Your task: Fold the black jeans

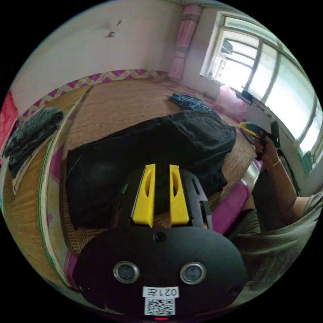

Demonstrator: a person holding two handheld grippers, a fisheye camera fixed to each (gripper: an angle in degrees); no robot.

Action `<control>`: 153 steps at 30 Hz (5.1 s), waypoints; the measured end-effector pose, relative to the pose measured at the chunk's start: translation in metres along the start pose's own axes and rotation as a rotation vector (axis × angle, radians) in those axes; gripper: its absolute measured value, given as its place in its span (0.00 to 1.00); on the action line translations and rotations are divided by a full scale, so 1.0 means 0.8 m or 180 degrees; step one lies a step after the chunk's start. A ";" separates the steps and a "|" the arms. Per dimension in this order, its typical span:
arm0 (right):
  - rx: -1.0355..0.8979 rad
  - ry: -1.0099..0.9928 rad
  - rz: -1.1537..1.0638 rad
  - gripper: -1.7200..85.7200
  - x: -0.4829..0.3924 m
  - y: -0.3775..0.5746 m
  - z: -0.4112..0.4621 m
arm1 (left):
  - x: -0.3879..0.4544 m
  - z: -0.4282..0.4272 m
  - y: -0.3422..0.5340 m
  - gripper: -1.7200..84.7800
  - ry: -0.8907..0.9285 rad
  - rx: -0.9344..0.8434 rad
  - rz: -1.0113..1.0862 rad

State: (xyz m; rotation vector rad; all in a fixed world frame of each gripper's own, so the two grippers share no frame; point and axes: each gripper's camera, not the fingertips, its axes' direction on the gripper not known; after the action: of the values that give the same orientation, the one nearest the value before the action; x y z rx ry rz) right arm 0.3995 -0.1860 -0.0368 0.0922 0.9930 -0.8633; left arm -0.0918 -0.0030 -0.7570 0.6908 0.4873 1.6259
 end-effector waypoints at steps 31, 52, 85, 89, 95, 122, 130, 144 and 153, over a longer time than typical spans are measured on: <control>-0.1204 0.0584 -0.0404 0.06 -0.090 0.004 0.207 | -0.316 -0.239 0.121 0.01 -0.0794 0.1517 -0.1770; -0.0947 0.0888 -0.1500 0.10 -0.169 -0.040 0.185 | -0.528 -0.226 0.263 0.04 -0.0919 0.1064 -0.2023; -0.1550 -0.0010 -0.2608 0.01 -0.207 -0.161 0.136 | -0.464 -0.062 0.127 0.01 -0.0248 0.0180 0.0530; -0.1073 -0.0392 -0.2702 0.01 -0.225 -0.119 0.007 | -0.419 -0.166 0.202 0.01 0.0003 0.0851 0.0721; -0.0892 -0.0749 -0.2692 0.01 -0.210 0.017 -0.153 | -0.357 -0.228 0.359 0.01 0.0367 0.0980 0.0716; -0.1436 -0.0397 -0.1761 0.02 -0.089 0.182 -0.125 | -0.444 -0.207 0.609 0.12 -0.1201 0.1502 -0.1990; -0.1380 -0.0419 -0.1671 0.02 -0.072 0.189 -0.130 | -0.446 -0.203 0.594 0.15 -0.1516 0.1214 -0.1805; -0.1554 -0.0401 -0.1687 0.02 -0.053 0.189 -0.122 | -0.486 -0.282 0.421 0.03 -0.1128 0.0913 -0.1304; -0.1519 -0.0395 -0.1633 0.02 -0.037 0.191 -0.113 | -0.596 -0.151 0.366 0.07 -0.1045 -0.0303 -0.1618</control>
State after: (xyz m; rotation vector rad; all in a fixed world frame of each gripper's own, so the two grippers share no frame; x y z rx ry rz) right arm 0.4322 -0.0256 -0.1124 -0.6395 1.0983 -1.0543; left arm -0.3498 -0.5130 -0.7303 0.6800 0.3095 1.0287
